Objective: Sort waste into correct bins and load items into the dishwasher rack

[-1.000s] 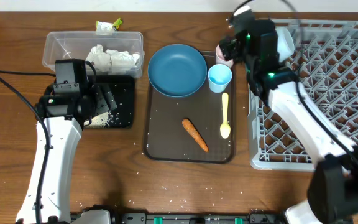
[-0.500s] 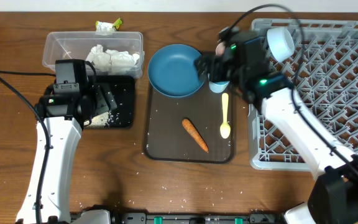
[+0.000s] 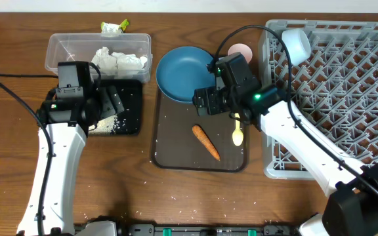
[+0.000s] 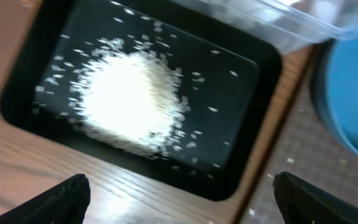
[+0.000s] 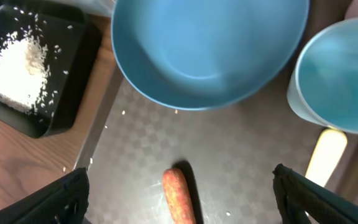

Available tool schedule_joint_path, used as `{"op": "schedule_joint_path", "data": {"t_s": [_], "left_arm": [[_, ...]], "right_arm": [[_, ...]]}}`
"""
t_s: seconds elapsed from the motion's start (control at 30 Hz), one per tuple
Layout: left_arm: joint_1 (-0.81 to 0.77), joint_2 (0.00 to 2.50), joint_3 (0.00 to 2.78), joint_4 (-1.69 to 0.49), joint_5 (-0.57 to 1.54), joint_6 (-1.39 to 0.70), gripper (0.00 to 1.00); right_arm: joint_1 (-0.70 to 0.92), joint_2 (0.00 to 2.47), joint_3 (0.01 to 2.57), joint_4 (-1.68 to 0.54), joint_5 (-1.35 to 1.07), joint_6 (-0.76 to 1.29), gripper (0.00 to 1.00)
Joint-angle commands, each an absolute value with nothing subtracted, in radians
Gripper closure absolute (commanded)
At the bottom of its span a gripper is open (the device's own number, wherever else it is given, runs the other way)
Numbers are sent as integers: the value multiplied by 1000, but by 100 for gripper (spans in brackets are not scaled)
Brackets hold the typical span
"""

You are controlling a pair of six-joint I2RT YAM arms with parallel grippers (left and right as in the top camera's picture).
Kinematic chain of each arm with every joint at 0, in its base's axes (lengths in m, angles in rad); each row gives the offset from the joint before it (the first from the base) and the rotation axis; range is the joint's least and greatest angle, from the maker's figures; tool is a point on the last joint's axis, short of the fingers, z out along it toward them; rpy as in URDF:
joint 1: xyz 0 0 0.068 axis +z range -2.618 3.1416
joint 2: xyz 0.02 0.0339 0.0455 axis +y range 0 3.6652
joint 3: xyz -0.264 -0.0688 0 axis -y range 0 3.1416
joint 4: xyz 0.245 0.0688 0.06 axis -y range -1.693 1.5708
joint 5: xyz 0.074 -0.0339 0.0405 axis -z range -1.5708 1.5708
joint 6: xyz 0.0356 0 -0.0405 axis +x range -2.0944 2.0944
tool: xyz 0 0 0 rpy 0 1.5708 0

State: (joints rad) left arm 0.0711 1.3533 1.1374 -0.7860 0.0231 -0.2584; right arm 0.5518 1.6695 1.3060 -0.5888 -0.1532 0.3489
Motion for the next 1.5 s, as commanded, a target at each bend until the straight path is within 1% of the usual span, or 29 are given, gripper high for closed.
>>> {"op": "schedule_joint_path", "data": {"t_s": [0.0, 0.07, 0.17, 0.23, 0.33, 0.47, 0.6, 0.77, 0.97, 1.07, 1.23, 1.47], "left_arm": [[63, 1365, 1129, -801, 220, -263, 5], [24, 1377, 1121, -803, 286, -263, 5], [-79, 1414, 1107, -801, 280, -264, 5], [-157, 1453, 1107, -794, 280, -270, 6], [-278, 1522, 1107, -749, 277, -304, 5], [-430, 1620, 1107, -671, 226, -338, 5], [-522, 1686, 1107, -633, 160, -354, 5], [-553, 1724, 1116, -619, 130, -320, 5], [-566, 1741, 1116, -610, 131, -195, 5], [-594, 1768, 1116, -587, 130, -91, 5], [-639, 1817, 1116, -550, 130, 6, 5], [-654, 1824, 1116, -545, 130, 41, 5]], "right_arm": [[492, 1616, 1306, -603, -138, 336, 6], [444, 1587, 1306, -609, -138, 336, 5], [361, 1544, 1306, -618, -138, 337, 5], [307, 1521, 1306, -623, -138, 337, 2], [227, 1495, 1306, -645, -138, 343, 1], [142, 1477, 1306, -699, -138, 344, 1], [108, 1477, 1306, -744, -138, 344, 1], [101, 1477, 1306, -749, -138, 343, 1], [101, 1477, 1306, -747, -138, 343, 1], [101, 1477, 1306, -749, -138, 343, 1], [101, 1477, 1306, -753, -138, 343, 1], [101, 1477, 1306, -764, -130, 343, 1]]}}
